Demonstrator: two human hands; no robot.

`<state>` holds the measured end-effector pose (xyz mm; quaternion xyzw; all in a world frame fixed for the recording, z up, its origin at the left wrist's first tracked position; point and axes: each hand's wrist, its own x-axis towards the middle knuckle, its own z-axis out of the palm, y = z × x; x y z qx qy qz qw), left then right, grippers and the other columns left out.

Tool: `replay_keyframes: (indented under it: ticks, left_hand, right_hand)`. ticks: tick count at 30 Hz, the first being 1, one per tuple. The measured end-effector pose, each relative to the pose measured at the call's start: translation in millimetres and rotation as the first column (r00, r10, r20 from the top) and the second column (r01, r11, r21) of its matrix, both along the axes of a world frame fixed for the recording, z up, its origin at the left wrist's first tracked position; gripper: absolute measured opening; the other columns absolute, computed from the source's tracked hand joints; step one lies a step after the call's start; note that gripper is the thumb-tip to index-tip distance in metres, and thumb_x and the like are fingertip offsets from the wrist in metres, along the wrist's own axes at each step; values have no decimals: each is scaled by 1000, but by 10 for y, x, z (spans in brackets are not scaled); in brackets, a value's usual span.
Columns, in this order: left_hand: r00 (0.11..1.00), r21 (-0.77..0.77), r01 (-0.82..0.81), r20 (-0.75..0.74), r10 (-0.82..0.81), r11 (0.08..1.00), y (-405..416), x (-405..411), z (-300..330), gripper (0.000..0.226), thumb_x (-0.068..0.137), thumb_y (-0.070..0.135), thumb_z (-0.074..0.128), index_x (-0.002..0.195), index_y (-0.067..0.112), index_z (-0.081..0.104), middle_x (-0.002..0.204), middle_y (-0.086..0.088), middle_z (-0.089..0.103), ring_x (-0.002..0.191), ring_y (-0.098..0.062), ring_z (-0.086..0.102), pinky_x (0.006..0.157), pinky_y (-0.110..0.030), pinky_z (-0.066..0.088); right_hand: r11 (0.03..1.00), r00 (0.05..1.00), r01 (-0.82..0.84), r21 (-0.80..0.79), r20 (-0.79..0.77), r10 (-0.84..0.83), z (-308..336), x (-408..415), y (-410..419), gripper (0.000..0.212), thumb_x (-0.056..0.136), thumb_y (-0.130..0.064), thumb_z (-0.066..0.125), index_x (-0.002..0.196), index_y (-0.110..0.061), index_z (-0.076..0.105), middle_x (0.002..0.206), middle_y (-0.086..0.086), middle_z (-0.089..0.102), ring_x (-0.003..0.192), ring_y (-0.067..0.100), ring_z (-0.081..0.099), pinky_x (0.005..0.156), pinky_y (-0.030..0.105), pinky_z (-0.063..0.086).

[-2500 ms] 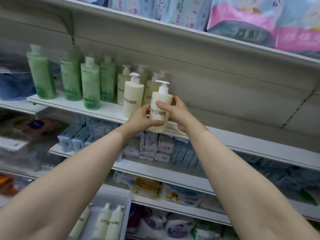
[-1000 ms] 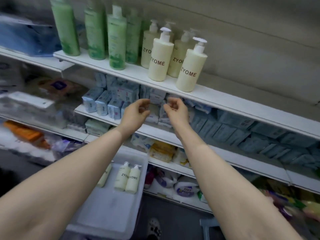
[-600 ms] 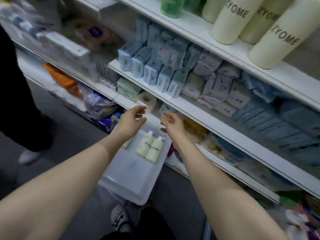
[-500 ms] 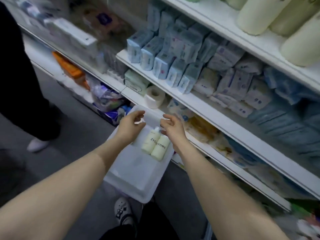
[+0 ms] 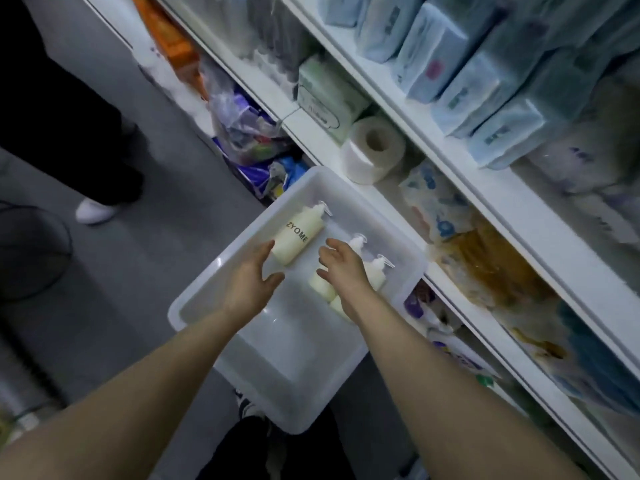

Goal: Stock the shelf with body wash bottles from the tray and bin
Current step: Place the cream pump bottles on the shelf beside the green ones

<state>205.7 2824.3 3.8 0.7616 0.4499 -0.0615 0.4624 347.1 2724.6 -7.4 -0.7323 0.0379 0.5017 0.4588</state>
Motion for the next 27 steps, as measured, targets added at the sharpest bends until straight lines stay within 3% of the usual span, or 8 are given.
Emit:
replay_keyframes:
  ticks: [4,7,8,10,12,16,19,27]
  left_hand:
    - [998,45,56,-43,-54,997,69,88,-364,68,93,21,62,151,13,27,156,-4,31,142,-22,32,113,-25,21]
    - [998,80,53,-25,-51,995,99,210,-608,66,92,17,62,150,9,29,154,-7,34,140,-24,34,106,-15,18]
    - [999,87,41,-16,-40,995,108,250,-714,67,91,16,63,149,8,30,153,-8,35,140,-26,34,105,-15,18]
    - [998,97,51,-29,-49,994,109,314,-890,68,91,16,64,149,6,30,154,-11,34,140,-28,33,110,-20,18]
    - [995,150,91,-53,-84,985,99,350,-1024,68,90,18,65,148,5,32,154,-13,33,140,-29,33,113,-28,22]
    - [996,266,87,-11,-87,960,78,344,-1177,68,83,20,72,142,6,42,142,-14,44,126,-32,44,108,-37,35]
    - [994,302,101,-65,-85,948,53,347,-1204,66,84,25,71,142,9,44,133,-16,48,118,-35,44,102,-36,35]
    - [980,110,109,-176,-88,988,178,593,-1303,75,86,43,67,143,10,32,130,-16,55,109,-34,54,89,-38,40]
  right_hand:
    - [1000,1000,-1,-22,-16,0,-427,143,121,53,100,-20,57,149,-11,39,127,0,51,86,2,57,107,38,47]
    - [999,1000,-19,-43,-1,19,-734,251,230,51,100,-21,57,147,-13,39,109,-8,53,82,2,56,104,38,49]
    - [998,999,-37,-54,11,37,-827,276,269,45,99,-24,57,141,-16,44,101,-11,53,80,3,56,101,38,50]
    - [994,997,-68,-80,39,71,-988,312,368,21,92,-33,58,109,-21,54,87,-9,54,77,9,56,92,40,52]
    - [987,993,-97,-126,58,104,-1130,334,482,32,77,-49,55,94,-22,59,78,-4,61,79,19,60,87,46,53]
    - [989,995,-89,-117,36,93,-1420,343,616,69,76,-59,54,122,-9,59,113,14,68,105,35,65,96,53,53]
    - [984,997,-43,-173,61,54,-1528,298,630,89,60,-74,53,132,-21,56,121,5,66,108,29,64,96,50,53]
    - [995,1000,20,-102,19,-18,-1444,266,661,96,55,-70,60,135,-18,54,124,3,67,110,25,65,97,47,53]
